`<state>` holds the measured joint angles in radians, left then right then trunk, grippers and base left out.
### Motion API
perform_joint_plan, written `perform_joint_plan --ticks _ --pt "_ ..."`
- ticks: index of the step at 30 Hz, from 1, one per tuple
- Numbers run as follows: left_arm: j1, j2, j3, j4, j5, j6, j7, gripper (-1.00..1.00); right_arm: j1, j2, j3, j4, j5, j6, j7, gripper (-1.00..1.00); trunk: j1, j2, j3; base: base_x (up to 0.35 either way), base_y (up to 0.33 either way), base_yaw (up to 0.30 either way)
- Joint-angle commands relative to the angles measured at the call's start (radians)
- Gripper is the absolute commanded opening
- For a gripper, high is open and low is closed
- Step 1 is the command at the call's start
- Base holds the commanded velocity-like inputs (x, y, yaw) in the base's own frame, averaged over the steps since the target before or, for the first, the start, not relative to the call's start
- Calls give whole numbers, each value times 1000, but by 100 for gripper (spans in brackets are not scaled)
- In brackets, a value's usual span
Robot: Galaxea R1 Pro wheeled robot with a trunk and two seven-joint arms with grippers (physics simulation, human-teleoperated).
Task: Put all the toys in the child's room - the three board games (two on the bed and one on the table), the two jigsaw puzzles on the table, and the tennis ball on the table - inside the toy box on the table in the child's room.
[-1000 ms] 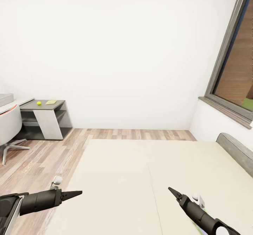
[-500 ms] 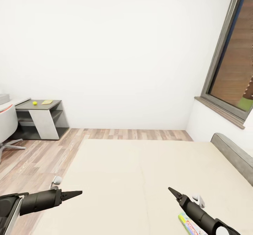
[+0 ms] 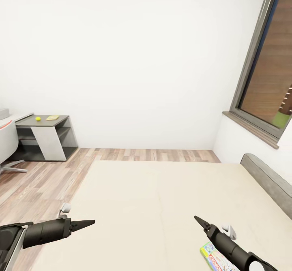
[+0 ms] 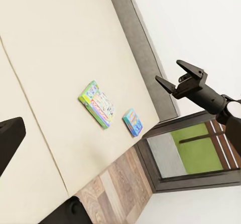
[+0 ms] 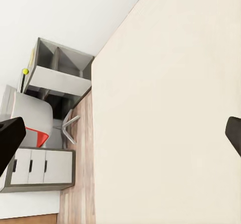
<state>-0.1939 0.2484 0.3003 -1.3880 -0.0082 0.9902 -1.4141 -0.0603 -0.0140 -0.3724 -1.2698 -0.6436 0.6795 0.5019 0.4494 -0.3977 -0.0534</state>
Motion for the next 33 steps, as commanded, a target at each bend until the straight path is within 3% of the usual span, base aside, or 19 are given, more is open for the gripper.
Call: perform_joint_plan --ticks 1,33 --pt "-1 0 0 0 -1 10 -4 100 -1 0 -2 0 -4 8 1 100 1 -2 -2 0 -14 0" --pt "-1 0 0 0 -1 11 -5 100 -1 0 -2 0 -4 8 1 100 1 -2 8 0 -2 -54"
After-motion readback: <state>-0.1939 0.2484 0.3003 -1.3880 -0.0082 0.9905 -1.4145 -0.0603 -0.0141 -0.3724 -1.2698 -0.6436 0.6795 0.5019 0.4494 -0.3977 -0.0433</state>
